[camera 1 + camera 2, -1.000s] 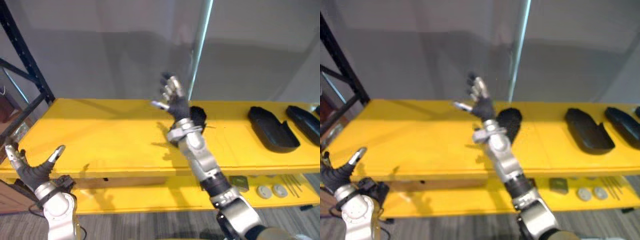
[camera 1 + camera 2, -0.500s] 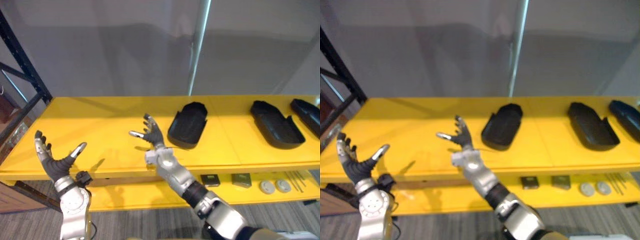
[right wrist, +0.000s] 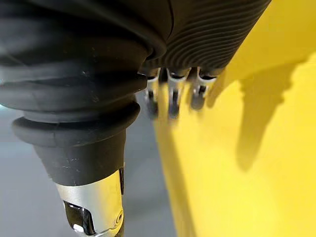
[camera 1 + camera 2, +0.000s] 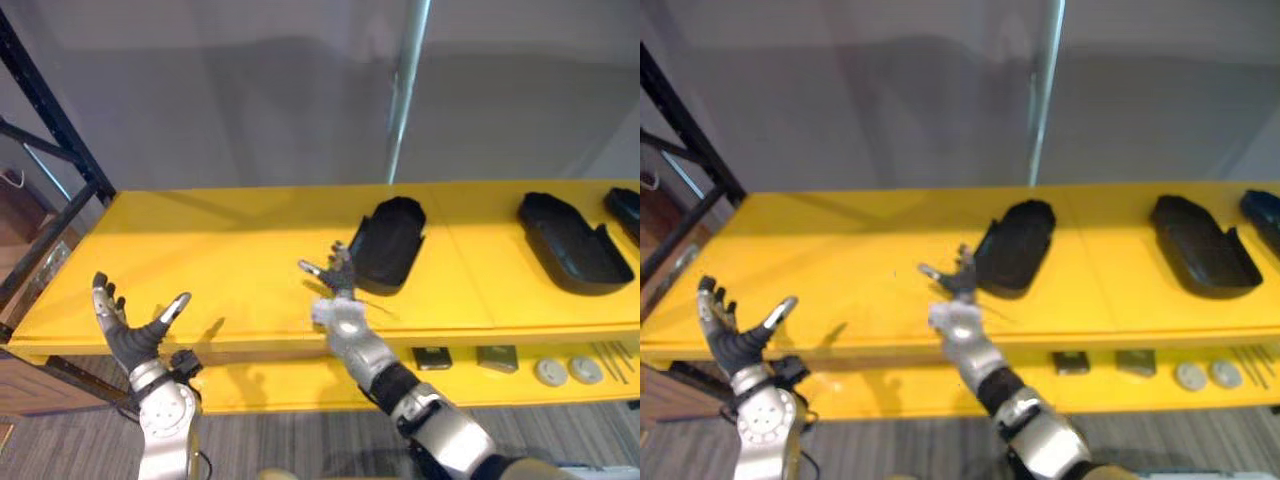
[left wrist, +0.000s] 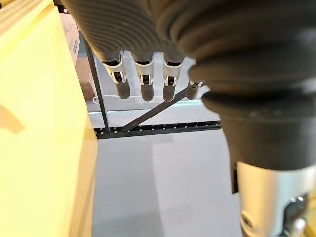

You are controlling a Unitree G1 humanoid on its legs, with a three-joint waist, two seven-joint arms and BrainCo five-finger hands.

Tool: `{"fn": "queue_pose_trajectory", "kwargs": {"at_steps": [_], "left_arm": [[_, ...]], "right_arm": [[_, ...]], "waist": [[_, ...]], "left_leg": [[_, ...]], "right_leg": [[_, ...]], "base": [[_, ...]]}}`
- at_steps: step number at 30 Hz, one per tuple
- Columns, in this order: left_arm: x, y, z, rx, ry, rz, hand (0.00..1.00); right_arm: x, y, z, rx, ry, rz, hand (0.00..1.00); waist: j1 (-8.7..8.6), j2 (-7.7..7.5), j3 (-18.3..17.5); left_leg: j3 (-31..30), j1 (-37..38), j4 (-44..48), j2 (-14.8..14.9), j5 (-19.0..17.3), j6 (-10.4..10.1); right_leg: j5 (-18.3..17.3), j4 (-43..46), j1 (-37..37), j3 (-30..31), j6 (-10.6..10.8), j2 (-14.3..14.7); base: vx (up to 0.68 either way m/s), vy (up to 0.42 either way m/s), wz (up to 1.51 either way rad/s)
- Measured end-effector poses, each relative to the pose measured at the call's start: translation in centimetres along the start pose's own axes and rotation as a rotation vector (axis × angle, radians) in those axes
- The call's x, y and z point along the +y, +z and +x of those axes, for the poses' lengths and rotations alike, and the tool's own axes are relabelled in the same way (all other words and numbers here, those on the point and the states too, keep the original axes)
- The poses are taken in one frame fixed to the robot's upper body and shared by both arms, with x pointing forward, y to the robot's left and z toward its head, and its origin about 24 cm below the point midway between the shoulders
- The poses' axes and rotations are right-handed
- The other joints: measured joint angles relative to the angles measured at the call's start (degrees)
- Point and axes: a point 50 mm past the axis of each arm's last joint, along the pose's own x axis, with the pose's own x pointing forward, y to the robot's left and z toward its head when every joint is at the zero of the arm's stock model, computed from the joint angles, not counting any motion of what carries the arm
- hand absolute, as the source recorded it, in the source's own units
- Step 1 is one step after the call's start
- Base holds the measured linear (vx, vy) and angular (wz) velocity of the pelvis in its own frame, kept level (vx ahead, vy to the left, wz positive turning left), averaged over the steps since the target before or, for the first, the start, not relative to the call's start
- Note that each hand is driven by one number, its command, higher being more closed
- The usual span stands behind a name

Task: Walk over and take plastic housings, then place them on the shelf

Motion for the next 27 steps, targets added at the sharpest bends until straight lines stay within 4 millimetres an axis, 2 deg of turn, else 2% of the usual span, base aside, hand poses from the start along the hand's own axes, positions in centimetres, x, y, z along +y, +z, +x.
{"fn": "queue_pose_trajectory", "kwargs": {"at_steps": [5,13,27], "left_arm": [[-0.4,-0.1,-0.3,0.010,-0.012,-0.010,0.00],[-0.2,-0.5,-0.8,0.030,-0.010,0.001,0.00],[-0.1,-0.5,-0.9,0.027,-0.007,-0.001,0.00]], "right_arm": [[-1.1,-0.5,-0.1,0.000,-0.080,0.016,0.00],[-1.6,-1.1,-0.7,-0.012,-0.112,0.004,0.00],[-1.2,1.0,-1.1,-0.135,-0.100,0.022,0.00]], "waist": [[-0.15,0.08,-0.04],[-1.46,0.62,-0.20],[-2.24,0.67,-0.23]], "left_leg": [[0.06,0.00,0.11,0.01,-0.06,-0.06],[0.81,-0.23,1.93,0.11,-1.34,-0.06],[0.94,-1.10,3.98,-0.10,-2.48,-0.06]], "right_leg": [[0.00,0.00,0.00,0.06,0.00,0.00],[0.01,0.01,0.05,0.93,0.02,0.03],[0.05,0.00,-0.08,1.34,0.07,0.03]], "base": [[0.00,0.000,0.00],[0.00,0.010,-0.05],[0.00,0.002,-0.01]]}}
